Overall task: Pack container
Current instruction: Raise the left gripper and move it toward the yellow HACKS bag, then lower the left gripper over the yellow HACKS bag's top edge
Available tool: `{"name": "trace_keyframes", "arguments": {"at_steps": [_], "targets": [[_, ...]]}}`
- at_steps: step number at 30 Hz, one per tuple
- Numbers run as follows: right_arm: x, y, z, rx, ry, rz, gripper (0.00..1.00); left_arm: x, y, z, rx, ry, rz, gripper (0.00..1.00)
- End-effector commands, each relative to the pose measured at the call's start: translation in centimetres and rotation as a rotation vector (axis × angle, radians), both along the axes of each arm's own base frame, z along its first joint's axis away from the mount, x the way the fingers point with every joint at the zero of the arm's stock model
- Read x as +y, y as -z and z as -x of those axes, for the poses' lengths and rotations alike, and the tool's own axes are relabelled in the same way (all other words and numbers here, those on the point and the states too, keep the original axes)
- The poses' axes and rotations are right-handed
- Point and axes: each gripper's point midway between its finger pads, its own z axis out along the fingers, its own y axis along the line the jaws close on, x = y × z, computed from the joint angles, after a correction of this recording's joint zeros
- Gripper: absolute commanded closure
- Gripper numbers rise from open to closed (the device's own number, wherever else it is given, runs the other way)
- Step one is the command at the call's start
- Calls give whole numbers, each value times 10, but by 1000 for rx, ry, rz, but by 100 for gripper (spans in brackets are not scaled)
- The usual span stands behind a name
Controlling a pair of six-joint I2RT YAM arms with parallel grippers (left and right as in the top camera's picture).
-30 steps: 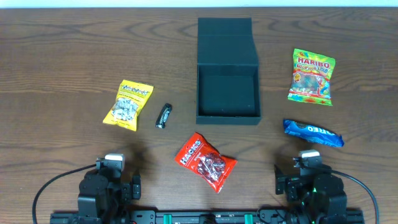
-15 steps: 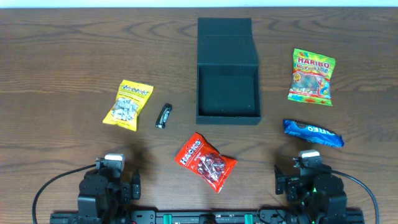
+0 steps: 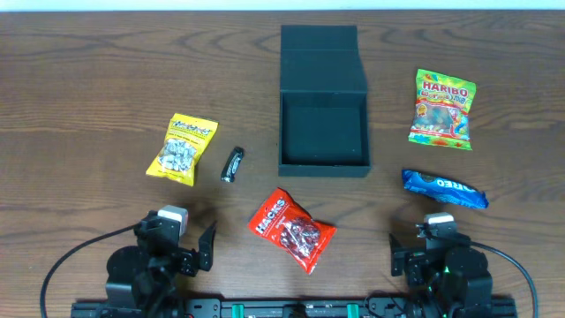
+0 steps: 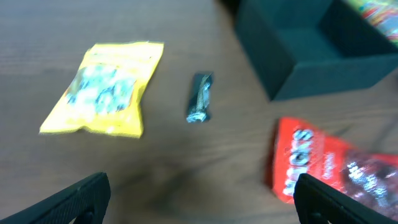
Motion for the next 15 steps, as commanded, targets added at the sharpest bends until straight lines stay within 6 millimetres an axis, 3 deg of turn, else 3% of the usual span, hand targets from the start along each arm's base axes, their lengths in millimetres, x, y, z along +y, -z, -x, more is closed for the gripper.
{"name": "trace_keyframes", "arguments": {"at_steps": [1,4,9,13,15], "targets": [[1,3,1,5,-9,4,1,-15,-22,4,-30,48,114,4],[1,3,1,5,-9,4,1,-17,-49,8,-79,53,142,5],[1,3,1,5,-9,4,1,-16,-113,8,-154,59,138,5],[1,3,1,5,-9,4,1,-20,-149,-20,-48,77,87,5],[1,3,1,5,-9,4,1,-22,-157,-34,42,80,69,5]]}}
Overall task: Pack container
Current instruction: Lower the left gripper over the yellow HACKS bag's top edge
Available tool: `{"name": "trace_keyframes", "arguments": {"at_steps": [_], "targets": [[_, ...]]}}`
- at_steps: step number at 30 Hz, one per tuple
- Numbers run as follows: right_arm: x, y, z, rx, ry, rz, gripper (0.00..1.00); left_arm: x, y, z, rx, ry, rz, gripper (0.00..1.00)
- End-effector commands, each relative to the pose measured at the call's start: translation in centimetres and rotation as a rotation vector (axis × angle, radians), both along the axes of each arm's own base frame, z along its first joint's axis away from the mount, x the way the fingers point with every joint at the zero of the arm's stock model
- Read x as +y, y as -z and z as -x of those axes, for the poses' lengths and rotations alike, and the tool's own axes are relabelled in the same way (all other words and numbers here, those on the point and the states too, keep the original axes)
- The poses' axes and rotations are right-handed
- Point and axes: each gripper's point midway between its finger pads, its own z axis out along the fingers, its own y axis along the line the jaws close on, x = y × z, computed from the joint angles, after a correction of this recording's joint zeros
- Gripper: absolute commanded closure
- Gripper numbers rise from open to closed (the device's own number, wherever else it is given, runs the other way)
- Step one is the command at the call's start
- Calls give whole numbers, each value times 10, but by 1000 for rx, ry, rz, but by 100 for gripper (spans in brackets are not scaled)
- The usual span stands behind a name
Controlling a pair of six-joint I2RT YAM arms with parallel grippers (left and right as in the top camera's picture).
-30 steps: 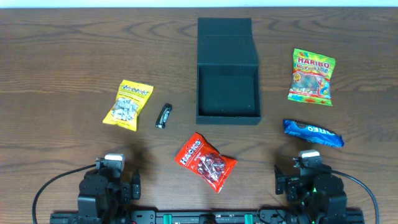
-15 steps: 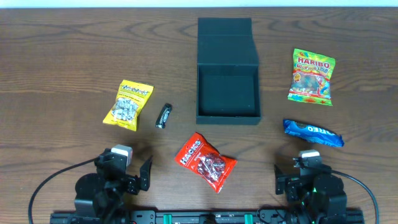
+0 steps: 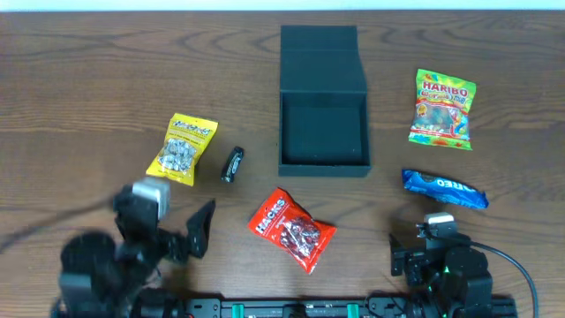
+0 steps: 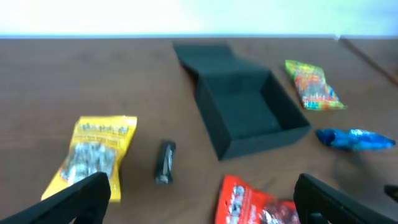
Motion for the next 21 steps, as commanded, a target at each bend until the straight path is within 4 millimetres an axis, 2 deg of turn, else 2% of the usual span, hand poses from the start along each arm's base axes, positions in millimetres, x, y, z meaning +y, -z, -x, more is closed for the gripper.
{"name": "trace_keyframes", "arguments": {"at_steps": [1,5,9,15,17,21], "targets": [[1,3,1,5,-8,4,1,-5,-17,-24,104,37,-51,5],[1,3,1,5,-9,4,1,-8,-19,-51,290,95,-149,5],[1,3,1,5,-9,4,1,-11,-10,-75,415,111,-174,5],[1,3,1,5,-8,4,1,2,42,-89,630,80,-272,5],[1,3,1,5,-9,4,1,16,55,-96,669,26,-335,5],[1,3,1,5,-9,4,1,29,74,-105,726,-19,-391,5]]}}
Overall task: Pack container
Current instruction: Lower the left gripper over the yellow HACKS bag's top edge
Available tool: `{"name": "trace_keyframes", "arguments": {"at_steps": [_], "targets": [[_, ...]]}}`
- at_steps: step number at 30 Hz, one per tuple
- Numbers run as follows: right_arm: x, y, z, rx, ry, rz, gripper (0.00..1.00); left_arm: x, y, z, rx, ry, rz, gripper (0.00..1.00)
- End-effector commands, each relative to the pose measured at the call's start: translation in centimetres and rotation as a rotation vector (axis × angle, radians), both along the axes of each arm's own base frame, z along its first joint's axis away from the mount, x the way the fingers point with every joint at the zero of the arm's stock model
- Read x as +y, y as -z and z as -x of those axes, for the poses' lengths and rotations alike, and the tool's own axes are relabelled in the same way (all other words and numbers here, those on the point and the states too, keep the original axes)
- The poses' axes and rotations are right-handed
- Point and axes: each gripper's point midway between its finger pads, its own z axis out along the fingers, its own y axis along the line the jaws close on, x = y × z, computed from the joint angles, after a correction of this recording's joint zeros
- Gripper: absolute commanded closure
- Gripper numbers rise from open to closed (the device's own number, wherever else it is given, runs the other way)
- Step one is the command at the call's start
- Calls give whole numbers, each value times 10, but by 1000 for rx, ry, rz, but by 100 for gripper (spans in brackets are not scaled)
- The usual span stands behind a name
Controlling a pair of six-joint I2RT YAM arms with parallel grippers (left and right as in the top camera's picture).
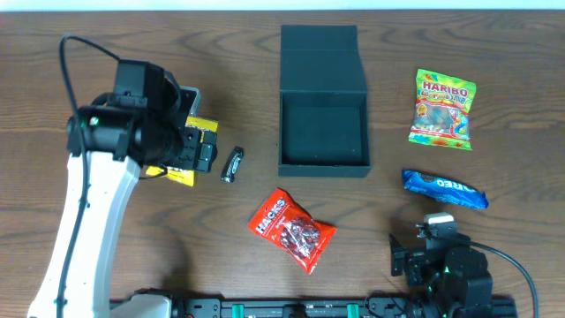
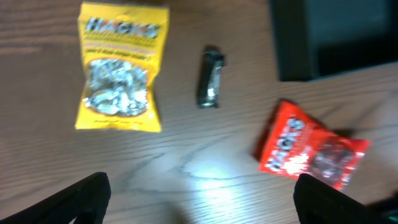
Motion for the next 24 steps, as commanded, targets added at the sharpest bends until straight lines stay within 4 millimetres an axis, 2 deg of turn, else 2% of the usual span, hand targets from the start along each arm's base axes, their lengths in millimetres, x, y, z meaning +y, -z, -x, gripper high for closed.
{"name": "trace_keyframes", "arguments": {"at_steps": [1,8,18,24], "targets": [[1,2,1,5,-9,4,1,17,11,-14,16,-24,-88,5],[1,2,1,5,-9,4,1,45,53,-66,11,-64,-181,5],[1,2,1,5,-9,4,1,72,91,-95,33,-112,-201,5],[1,2,1,5,-9,4,1,74,118,-107,62,-104,-206,5]]}}
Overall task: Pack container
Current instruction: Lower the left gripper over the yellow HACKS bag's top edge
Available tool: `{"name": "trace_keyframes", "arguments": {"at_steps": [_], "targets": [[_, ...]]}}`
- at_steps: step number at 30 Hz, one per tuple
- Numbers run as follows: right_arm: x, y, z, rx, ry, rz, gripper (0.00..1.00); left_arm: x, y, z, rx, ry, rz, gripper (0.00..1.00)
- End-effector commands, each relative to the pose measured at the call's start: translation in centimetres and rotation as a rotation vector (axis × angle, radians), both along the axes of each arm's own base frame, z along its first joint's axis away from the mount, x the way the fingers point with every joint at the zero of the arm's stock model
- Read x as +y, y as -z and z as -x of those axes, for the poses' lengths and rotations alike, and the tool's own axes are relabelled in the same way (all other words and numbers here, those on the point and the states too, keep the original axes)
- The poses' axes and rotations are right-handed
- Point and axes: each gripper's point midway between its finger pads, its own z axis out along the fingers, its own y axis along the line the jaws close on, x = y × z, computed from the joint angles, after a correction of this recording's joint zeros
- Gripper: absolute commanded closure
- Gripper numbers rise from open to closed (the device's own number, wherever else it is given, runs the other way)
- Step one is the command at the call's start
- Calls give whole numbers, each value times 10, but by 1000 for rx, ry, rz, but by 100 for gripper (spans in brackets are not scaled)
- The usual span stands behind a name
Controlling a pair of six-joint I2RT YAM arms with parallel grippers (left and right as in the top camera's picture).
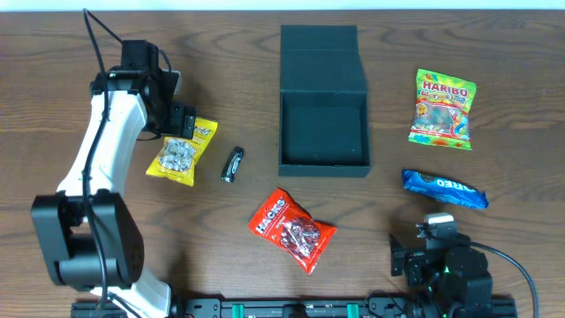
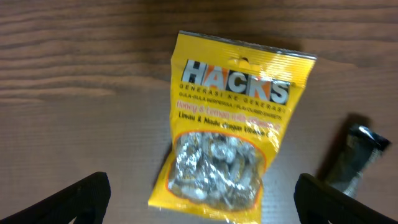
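Observation:
The open dark green box (image 1: 323,124) stands at the table's middle back, lid folded back. A yellow Hacks bag (image 1: 181,152) lies left of it; the left wrist view looks straight down on the yellow Hacks bag (image 2: 230,121). My left gripper (image 1: 174,115) hovers over that bag's upper end, open, with the bag lying between the spread fingertips (image 2: 74,199). A small black bar (image 1: 232,164) lies just right of the bag, and its end shows as the black bar (image 2: 354,155) in the wrist view. My right gripper (image 1: 424,252) rests at the front right, its jaws not readable.
A red Hacks bag (image 1: 291,229) lies in front of the box. A Haribo bag (image 1: 443,109) and a blue Oreo pack (image 1: 444,188) lie to the right. The left arm's white link (image 1: 101,168) slants across the table's left side.
My left gripper has moved back and slightly right, from the yellow bag's near end to its far end, and sits lower over it. The bag now fills the wrist view. Nothing else moved.
My left gripper began parked at the front left, open. Then the arm had risen, with the whole table in its wrist view. Later it was over the yellow Hacks bag. Now it hovers close above that bag, still open. The right arm stayed parked.

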Motion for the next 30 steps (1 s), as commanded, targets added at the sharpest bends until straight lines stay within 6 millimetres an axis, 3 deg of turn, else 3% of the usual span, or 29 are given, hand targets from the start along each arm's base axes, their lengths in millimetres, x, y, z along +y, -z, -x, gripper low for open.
{"name": "trace_keyframes", "arguments": {"at_steps": [1,12,20,30], "targets": [[1,2,1,5,-9,4,1,2,12,-8,16,12,-11,5],[1,2,1,5,-8,4,1,2,64,-3,145,14,-8,5],[1,2,1,5,-9,4,1,2,76,0,175,14,-7,5],[1,2,1,5,-9,4,1,0,77,-1,177,16,5,5]]}}
